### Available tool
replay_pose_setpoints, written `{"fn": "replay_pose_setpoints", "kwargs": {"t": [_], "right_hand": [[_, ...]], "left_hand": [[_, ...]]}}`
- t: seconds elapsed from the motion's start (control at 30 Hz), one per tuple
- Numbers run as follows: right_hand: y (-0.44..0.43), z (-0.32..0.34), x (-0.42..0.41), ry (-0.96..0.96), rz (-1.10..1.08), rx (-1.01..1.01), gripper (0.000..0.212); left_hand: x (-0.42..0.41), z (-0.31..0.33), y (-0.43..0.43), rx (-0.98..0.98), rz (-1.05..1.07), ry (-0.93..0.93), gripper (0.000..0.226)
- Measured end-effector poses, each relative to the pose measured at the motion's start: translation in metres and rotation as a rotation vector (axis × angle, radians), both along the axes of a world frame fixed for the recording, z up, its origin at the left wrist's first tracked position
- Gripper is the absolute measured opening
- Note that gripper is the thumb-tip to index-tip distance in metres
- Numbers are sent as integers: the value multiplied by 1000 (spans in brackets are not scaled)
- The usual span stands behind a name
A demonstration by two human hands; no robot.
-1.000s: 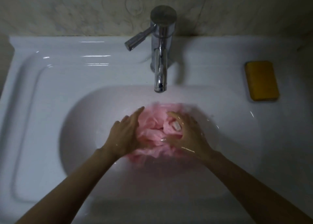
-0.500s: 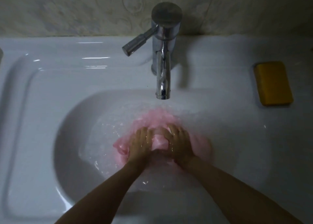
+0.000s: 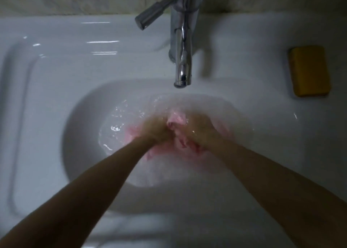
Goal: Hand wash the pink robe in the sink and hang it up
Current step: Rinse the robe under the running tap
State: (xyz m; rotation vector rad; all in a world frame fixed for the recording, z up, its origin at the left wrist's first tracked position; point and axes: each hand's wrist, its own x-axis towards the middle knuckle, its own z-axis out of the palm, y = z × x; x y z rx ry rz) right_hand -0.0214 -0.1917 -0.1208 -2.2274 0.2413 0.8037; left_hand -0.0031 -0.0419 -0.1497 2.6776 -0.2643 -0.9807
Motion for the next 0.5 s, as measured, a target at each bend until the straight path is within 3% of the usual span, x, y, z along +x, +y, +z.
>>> {"fn": "replay_pose_setpoints", "kwargs": {"t": [0.03, 0.1, 0.17, 0.23, 0.3, 0.37, 0.43, 0.5], "right_hand": [[-2, 7, 5, -67, 6, -53, 40], [-12, 19, 8, -204, 81, -59, 48], [-29, 35, 0, -252, 161, 142, 74], [-45, 48, -17, -271, 211, 258, 92], [-53, 48, -35, -330, 221, 172, 95], [-55, 35, -49, -424, 220, -102, 94], [-50, 13, -60, -438, 303, -289, 93], [-41, -11, -64, -430, 335, -314, 93]], "left_hand": [[3, 10, 3, -103, 29, -38, 30], [2, 38, 13, -396, 158, -52, 60], [-13, 68, 27, -597, 198, -25, 89], [-31, 85, 35, -695, 209, -57, 99], [-44, 82, 37, -512, 65, -284, 105], [-54, 55, 32, -154, -171, -529, 112], [-64, 25, 22, -4, -250, -554, 115], [-70, 3, 14, -23, -214, -456, 117]]}}
